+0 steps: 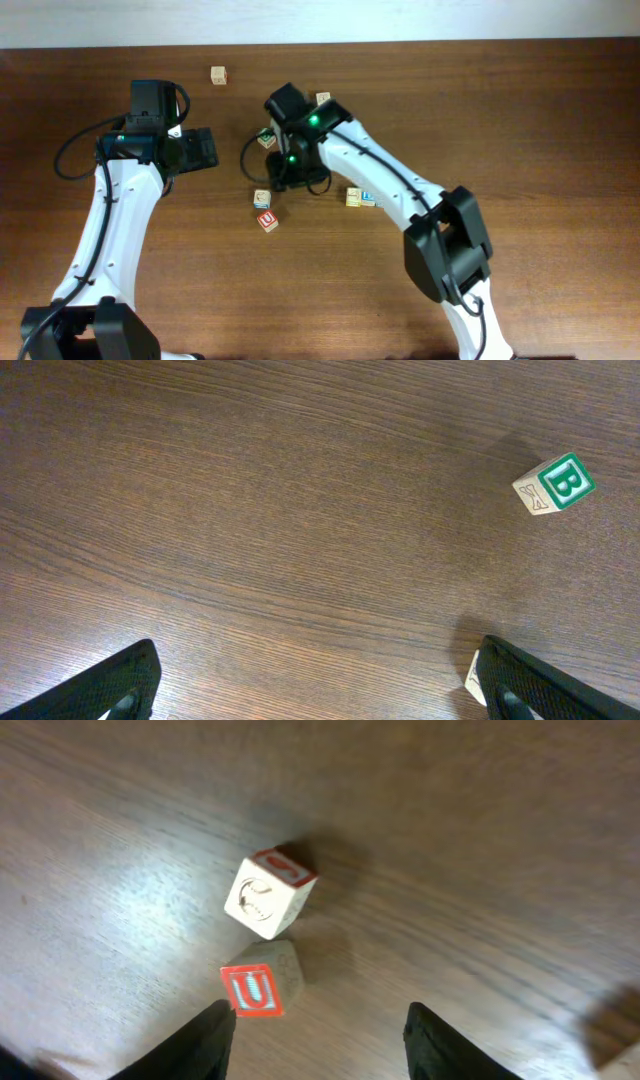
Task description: Rotate 5 blocks
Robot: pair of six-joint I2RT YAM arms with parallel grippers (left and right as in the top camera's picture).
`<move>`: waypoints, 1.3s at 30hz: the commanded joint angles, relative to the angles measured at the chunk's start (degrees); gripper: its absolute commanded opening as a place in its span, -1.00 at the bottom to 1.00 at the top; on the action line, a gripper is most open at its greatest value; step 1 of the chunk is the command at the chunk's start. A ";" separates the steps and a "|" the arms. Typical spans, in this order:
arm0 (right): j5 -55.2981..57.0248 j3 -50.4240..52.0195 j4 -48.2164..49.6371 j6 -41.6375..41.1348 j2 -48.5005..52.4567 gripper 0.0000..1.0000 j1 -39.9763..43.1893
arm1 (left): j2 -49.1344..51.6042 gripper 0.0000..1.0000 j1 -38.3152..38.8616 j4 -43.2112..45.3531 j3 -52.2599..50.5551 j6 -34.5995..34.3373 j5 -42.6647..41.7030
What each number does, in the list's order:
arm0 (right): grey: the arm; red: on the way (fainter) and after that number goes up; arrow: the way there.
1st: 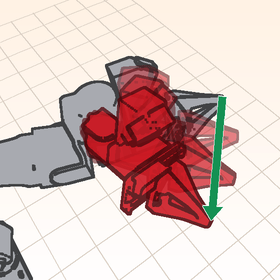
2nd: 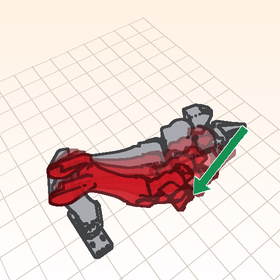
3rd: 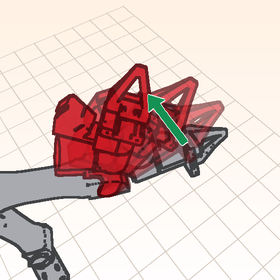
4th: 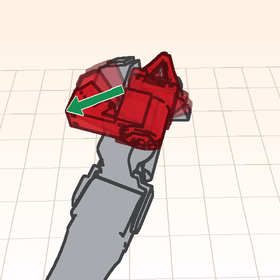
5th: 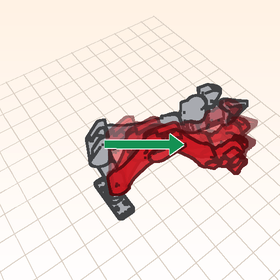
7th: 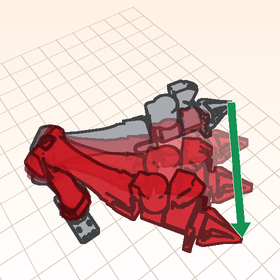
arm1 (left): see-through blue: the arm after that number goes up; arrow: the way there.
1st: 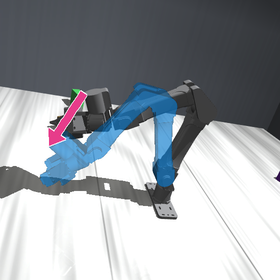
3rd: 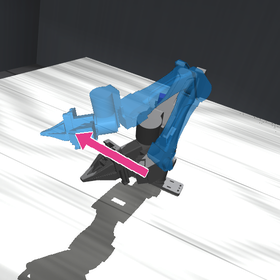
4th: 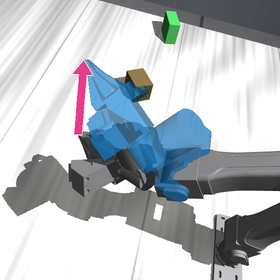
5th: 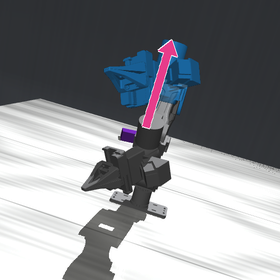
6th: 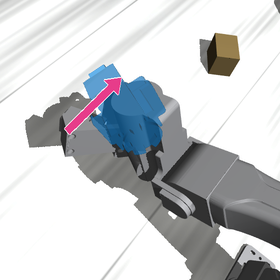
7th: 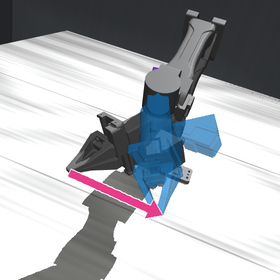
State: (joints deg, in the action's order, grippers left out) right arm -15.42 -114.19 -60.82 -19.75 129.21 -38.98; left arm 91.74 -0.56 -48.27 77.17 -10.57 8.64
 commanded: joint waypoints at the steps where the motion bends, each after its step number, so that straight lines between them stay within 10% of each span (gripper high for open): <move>1: 2.21 0.63 0.17 -0.70 1.51 0.12 -2.82 | 0.31 0.98 -0.35 -0.04 0.87 -0.74 0.63; 39: 14.91 7.54 2.27 -5.42 3.23 -0.20 -1.70 | 0.31 0.98 -0.35 -0.04 0.87 -0.72 0.63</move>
State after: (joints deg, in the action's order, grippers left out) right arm -7.86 -107.46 -57.19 -22.87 131.50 -43.55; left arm 91.74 -0.56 -48.27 77.17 -10.57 8.64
